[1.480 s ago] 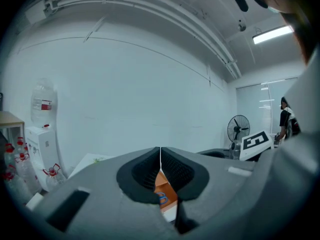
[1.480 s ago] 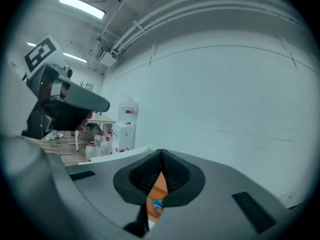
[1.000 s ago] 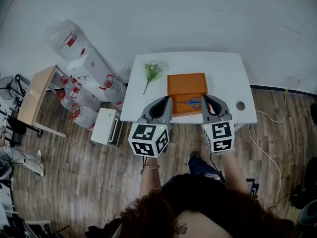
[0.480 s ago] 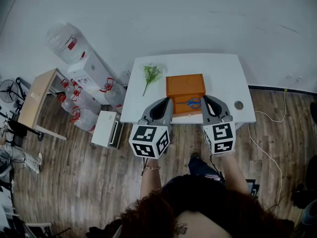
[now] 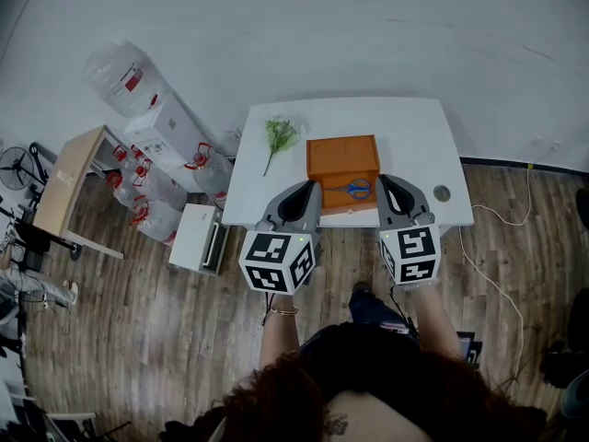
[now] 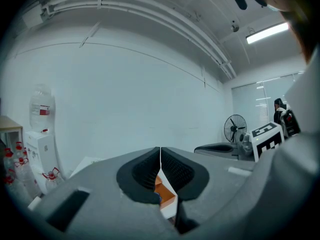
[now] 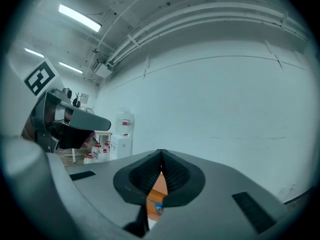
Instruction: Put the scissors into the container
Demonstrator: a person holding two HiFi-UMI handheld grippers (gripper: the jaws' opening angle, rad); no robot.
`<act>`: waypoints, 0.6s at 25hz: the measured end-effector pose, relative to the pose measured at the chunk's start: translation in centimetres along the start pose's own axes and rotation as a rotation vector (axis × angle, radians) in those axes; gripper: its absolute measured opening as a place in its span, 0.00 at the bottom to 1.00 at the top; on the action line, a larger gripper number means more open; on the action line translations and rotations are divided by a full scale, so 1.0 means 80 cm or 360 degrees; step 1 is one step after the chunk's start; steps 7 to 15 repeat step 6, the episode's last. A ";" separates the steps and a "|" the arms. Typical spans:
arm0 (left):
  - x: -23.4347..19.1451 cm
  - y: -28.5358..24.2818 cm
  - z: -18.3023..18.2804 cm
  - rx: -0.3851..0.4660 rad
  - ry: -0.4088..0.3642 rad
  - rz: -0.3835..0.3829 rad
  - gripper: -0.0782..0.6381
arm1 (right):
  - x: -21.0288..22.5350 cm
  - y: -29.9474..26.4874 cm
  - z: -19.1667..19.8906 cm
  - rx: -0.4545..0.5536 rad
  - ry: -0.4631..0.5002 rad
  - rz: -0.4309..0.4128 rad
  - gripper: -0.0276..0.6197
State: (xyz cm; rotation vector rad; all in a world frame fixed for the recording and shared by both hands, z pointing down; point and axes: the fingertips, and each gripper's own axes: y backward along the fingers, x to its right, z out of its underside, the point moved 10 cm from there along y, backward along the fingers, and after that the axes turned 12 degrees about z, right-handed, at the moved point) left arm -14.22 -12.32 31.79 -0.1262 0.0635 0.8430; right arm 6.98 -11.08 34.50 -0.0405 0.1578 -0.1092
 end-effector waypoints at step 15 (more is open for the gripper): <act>0.005 -0.010 0.000 -0.0005 -0.0008 0.0012 0.14 | 0.011 0.001 -0.001 0.0030 0.0009 0.0005 0.04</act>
